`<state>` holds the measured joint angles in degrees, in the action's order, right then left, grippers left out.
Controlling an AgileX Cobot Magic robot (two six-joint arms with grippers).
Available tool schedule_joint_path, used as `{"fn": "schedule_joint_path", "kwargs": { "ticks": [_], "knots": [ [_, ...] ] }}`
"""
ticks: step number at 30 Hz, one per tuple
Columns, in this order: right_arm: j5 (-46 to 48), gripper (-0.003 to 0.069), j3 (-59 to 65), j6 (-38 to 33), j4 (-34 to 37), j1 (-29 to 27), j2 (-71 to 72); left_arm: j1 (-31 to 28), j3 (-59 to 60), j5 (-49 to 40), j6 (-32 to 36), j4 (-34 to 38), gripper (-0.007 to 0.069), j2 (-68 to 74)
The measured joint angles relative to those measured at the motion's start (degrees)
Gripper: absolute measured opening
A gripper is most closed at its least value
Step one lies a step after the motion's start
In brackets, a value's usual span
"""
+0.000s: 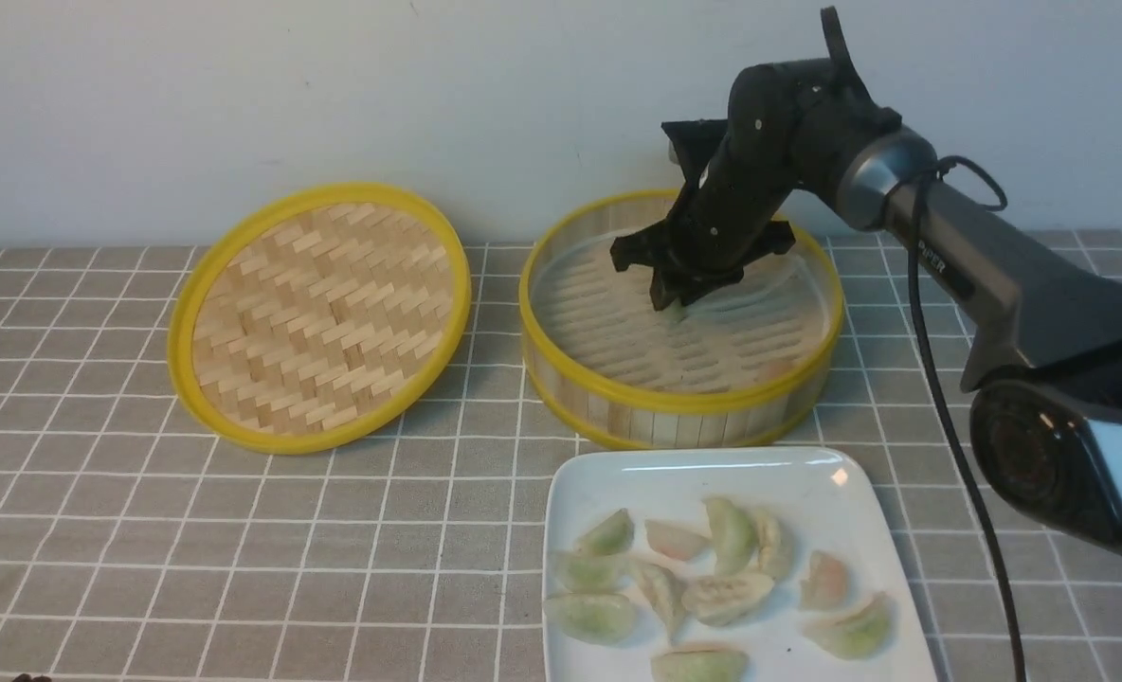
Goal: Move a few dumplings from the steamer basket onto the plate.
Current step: Use the right arm to grab a dumpling from inside the steamer, then use the right arm to put the dumpling into the plate
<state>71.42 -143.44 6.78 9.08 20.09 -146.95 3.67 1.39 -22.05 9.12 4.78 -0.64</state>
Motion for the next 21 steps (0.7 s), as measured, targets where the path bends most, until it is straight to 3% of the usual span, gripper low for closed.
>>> {"fn": "schedule_joint_path", "kwargs": {
  "ticks": [6, 11, 21],
  "knots": [
    [0.07, 0.0143, 8.87, -1.42, 0.0, 0.0, 9.94, 0.0, 0.0, 0.0, 0.0, 0.0, -0.0005, 0.0],
    [-0.12, 0.0143, 24.47, -3.34, -0.24, 0.0, 23.01, 0.0, 0.0, 0.0, 0.0, 0.0, -0.0005, 0.0],
    [-1.24, 0.0143, 65.98, -6.78, 1.1, 0.0, 48.71, 0.0, 0.0, 0.0, 0.0, 0.0, -0.0005, 0.0]
  ]
}}
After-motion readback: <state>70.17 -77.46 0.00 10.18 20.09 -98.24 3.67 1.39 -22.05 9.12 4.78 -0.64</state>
